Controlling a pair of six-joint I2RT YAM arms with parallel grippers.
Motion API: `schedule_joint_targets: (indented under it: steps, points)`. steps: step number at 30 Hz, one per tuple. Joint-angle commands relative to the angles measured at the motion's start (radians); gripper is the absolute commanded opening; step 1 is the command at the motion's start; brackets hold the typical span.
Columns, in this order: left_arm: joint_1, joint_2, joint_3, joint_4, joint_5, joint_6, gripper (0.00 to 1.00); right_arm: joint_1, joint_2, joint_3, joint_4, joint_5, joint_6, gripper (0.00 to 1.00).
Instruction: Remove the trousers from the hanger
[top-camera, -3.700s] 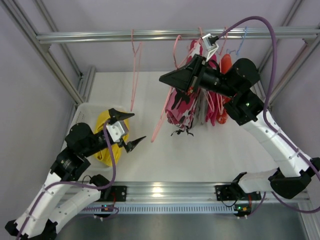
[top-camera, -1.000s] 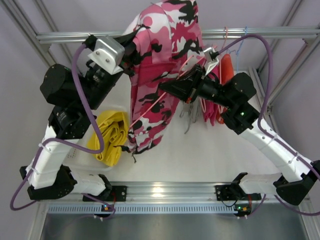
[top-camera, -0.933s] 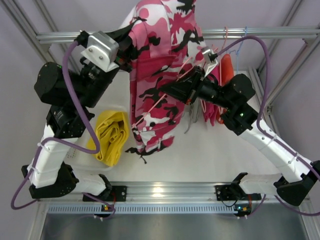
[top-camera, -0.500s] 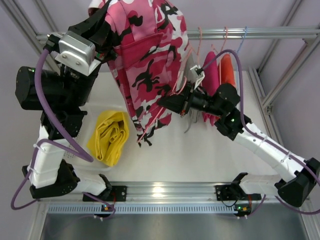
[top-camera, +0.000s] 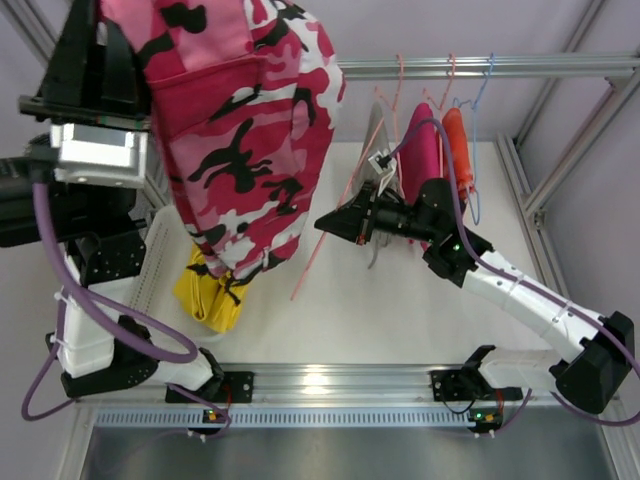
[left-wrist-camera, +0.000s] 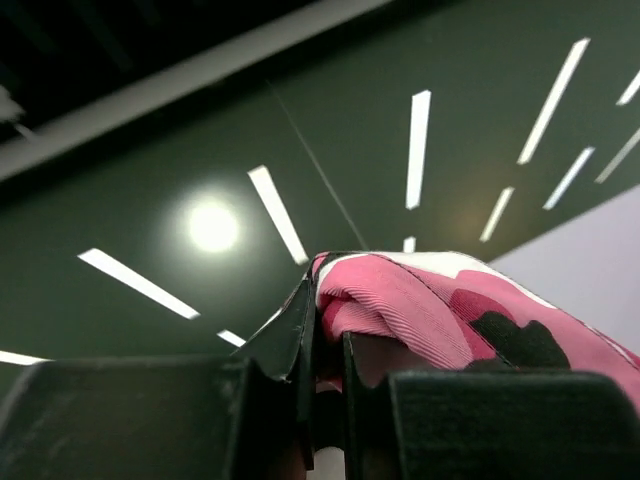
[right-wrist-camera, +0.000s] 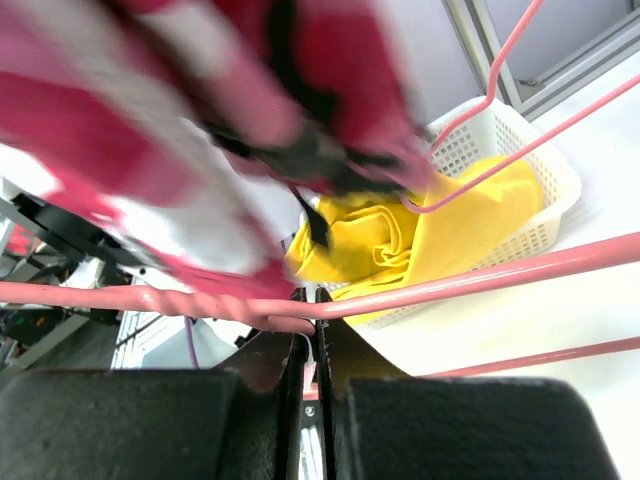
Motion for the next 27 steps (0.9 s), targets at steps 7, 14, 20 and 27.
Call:
schedule_joint_targets:
  steps: [7,14,20,27]
  points:
    - [0.000,-0.079,0.059,0.226,0.105,0.349,0.00,0.018,-0.051,0.004,0.007,0.003,-0.073,0.00]
    - [0.000,-0.260,-0.197,0.223,-0.007,0.556,0.00,0.016,-0.046,0.027,-0.001,-0.002,-0.082,0.00]
    - [0.000,-0.433,-0.485,0.254,-0.157,0.731,0.00,0.018,-0.022,0.049,0.006,-0.010,-0.076,0.00]
    - [0.002,-0.558,-0.633,0.283,-0.301,0.874,0.00,0.019,0.009,0.067,0.010,-0.017,-0.067,0.00]
